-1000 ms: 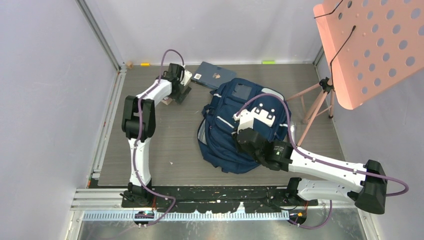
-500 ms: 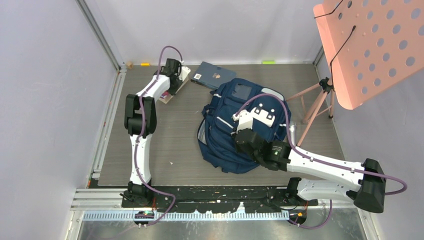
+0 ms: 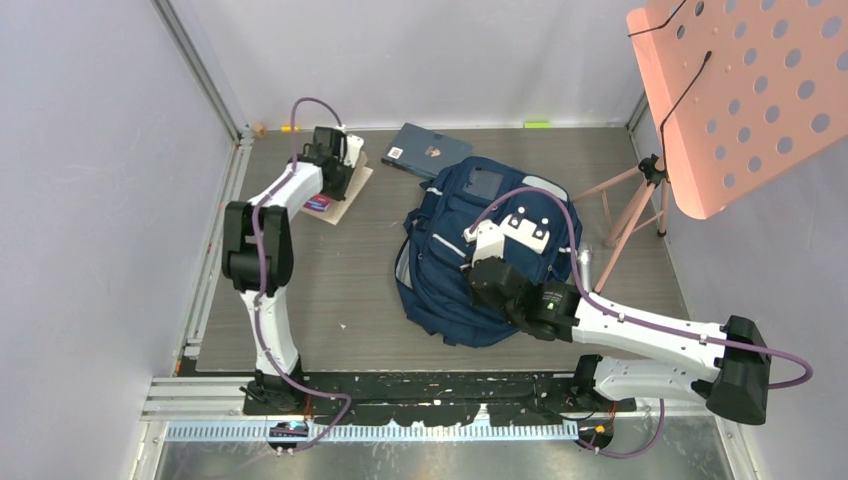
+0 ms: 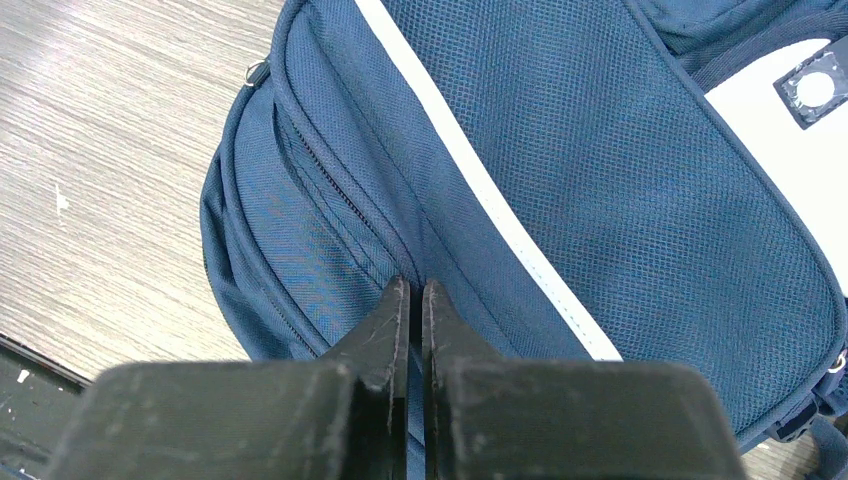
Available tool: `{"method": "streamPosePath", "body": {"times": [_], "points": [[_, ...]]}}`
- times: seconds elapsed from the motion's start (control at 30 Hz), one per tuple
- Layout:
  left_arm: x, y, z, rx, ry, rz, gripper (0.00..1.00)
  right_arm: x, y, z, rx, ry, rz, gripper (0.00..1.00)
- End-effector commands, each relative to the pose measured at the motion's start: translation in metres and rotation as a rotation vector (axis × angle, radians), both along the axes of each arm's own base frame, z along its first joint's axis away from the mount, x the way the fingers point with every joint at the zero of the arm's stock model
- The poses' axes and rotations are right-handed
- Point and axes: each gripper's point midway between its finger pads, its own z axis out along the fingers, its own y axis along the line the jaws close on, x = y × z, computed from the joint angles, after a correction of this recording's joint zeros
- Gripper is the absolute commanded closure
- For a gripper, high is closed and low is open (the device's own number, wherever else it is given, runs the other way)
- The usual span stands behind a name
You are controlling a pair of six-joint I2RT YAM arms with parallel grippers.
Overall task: Pack the student bag
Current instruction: Pick up the book from the center of the board.
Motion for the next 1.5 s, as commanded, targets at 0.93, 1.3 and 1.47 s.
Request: {"method": "streamPosePath", "body": {"times": [0.93, 1.3, 1.47], "points": [[-0.251, -0.137, 0.2, -0.97, -0.105, -0.131, 1.0, 0.012, -0.019, 0.041, 0.322, -0.098, -0.224, 0.17], [-0.297, -0.186, 0.098, -1.087, 0.056, -0.058, 1.0, 0.007, -0.012, 0.026, 0.489, -0.021, -0.279, 0.16], [-0.302, -0.196, 0.085, -1.102, 0.058, -0.073, 1.0, 0.005, 0.016, 0.031, 0.7, 0.054, -0.263, 0.16]]}}
